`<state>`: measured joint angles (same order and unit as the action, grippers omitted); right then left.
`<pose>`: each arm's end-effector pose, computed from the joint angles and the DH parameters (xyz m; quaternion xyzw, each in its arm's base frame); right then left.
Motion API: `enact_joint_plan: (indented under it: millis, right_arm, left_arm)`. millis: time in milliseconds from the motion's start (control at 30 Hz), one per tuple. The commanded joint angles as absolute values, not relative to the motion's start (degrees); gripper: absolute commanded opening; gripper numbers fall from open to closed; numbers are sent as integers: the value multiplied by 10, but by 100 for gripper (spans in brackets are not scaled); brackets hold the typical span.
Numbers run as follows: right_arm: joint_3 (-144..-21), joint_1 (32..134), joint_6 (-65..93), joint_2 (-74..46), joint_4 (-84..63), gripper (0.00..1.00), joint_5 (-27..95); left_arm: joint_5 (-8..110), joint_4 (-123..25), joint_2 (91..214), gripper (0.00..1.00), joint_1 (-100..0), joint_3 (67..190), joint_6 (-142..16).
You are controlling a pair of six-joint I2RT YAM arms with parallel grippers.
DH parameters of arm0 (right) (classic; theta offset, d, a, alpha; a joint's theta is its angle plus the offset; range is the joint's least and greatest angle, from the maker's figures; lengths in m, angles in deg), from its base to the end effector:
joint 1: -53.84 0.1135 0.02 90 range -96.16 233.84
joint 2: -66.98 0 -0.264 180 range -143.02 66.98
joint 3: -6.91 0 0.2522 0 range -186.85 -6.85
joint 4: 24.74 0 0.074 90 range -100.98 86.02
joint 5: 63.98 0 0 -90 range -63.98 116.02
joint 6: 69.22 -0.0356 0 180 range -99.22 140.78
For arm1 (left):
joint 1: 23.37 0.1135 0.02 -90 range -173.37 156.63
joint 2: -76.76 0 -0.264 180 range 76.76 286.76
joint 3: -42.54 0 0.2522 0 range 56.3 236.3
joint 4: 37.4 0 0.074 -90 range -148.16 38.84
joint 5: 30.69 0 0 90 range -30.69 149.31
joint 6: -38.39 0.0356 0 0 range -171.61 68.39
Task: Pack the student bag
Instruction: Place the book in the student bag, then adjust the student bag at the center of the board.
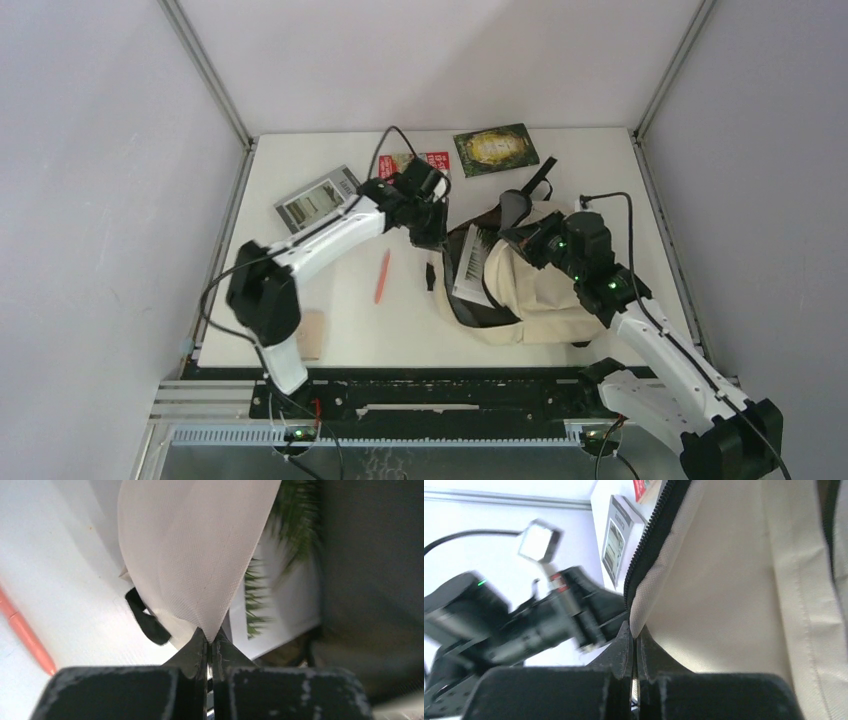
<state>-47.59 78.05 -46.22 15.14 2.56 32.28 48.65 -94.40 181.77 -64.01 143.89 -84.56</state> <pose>0.1883 0.0889 0.2872 0.2791 0.7933 0.4174 0.3443 0.2943 -0.2613 0.2574 0.0881 0.9595 -0.2230 0.1481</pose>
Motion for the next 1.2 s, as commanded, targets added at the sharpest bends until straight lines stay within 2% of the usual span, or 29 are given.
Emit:
enact_joint_plan:
  millis: [0,133,300,567,767,967,1167]
  right_arm:
    - [-479,756,-416,187,38,0,304]
    - [-480,751,-385,187,41,0,313]
    - [-480,780,-331,154,-7,0,365]
    - [-570,873,-271,-35,42,0,380]
    - [-585,904,-284,-109,11,0,389]
    - [-585,893,-280,-68,57,0,333]
    - [-576,852,-260,74,114,0,268]
  left_arm:
    - [467,-975,1728,0,-636,1478,-819]
    - [448,-1010,1757,0,-637,1494,-819]
    - [467,-1010,1727,0,-643,1506,-811]
    - [442,-979,1751,0,-620,1450,-828]
    - [444,-947,1762,0,-605,1398,-837]
    - [482,-961,1794,0,-598,1382,-824]
    - [545,-975,1780,0,-598,1392,-809]
